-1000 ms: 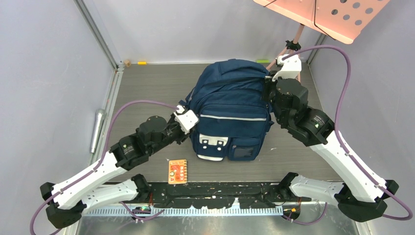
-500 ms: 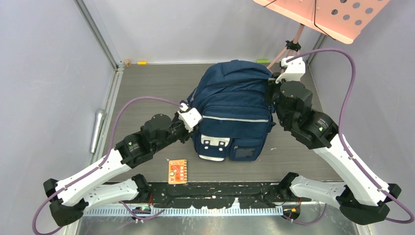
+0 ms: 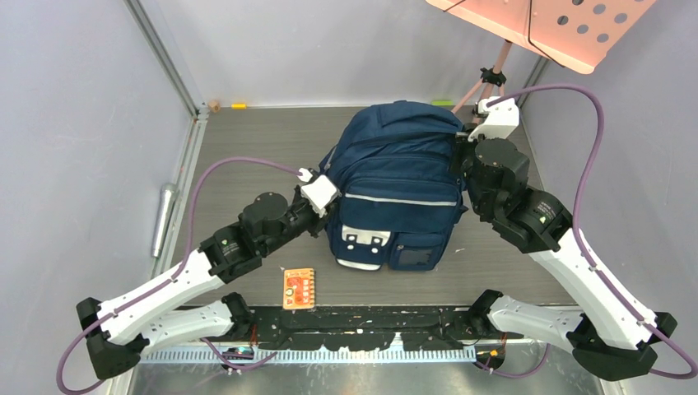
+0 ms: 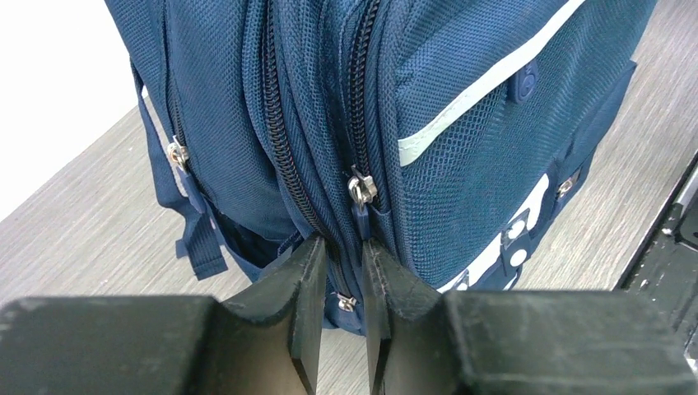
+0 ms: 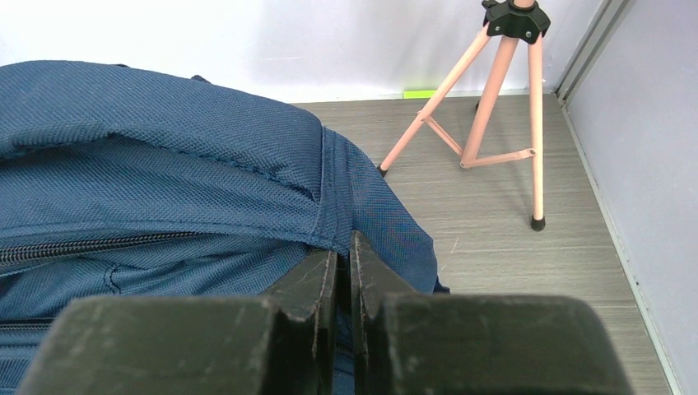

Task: Pack the student bag
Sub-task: Zip the student bag at the center of the board.

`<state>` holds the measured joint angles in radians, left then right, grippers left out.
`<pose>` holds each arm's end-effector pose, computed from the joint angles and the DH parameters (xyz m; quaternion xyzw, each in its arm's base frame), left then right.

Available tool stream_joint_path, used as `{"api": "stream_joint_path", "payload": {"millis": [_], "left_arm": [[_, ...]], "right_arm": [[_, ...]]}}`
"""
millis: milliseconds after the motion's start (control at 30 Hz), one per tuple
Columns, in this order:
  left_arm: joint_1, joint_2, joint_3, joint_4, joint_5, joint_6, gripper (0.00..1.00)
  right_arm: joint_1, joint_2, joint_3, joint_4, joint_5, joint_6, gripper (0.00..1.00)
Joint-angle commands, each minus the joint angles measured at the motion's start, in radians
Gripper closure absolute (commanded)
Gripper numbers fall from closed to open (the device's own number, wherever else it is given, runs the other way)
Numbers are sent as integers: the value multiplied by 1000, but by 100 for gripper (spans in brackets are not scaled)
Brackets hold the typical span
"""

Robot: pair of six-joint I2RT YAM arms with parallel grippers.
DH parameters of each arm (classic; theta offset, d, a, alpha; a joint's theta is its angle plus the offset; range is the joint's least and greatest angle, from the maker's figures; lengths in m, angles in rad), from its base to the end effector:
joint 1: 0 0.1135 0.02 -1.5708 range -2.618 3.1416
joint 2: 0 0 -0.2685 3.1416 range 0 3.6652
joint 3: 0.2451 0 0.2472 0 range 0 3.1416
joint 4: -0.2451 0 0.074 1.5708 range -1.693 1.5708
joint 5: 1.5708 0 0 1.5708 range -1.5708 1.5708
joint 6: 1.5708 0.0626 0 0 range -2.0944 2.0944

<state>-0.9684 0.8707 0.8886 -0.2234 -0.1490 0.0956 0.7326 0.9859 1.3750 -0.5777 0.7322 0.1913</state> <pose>0.1316 -0.1750 0.3554 0.3520 0.6906 -0.2136 0.5946 0.1687 0.0955 0.4612 0.0275 0.7543 0.0183 0.6557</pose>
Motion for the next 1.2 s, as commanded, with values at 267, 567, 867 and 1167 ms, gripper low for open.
{"api": "stream_joint_path", "payload": {"millis": [267, 567, 867, 1167], "left_arm": [[-57, 17, -4, 218, 55, -30, 68], [-96, 34, 18, 262, -113, -70, 85], [-96, -47, 12, 260, -148, -129, 100], [-95, -66, 62, 235, -164, -207, 100]], "right_arm": [[-13, -33, 12, 68, 70, 26, 100], [-14, -31, -4, 66, 73, 31, 100], [-14, -20, -10, 67, 79, 27, 100], [-13, -10, -13, 61, 58, 24, 99]]}}
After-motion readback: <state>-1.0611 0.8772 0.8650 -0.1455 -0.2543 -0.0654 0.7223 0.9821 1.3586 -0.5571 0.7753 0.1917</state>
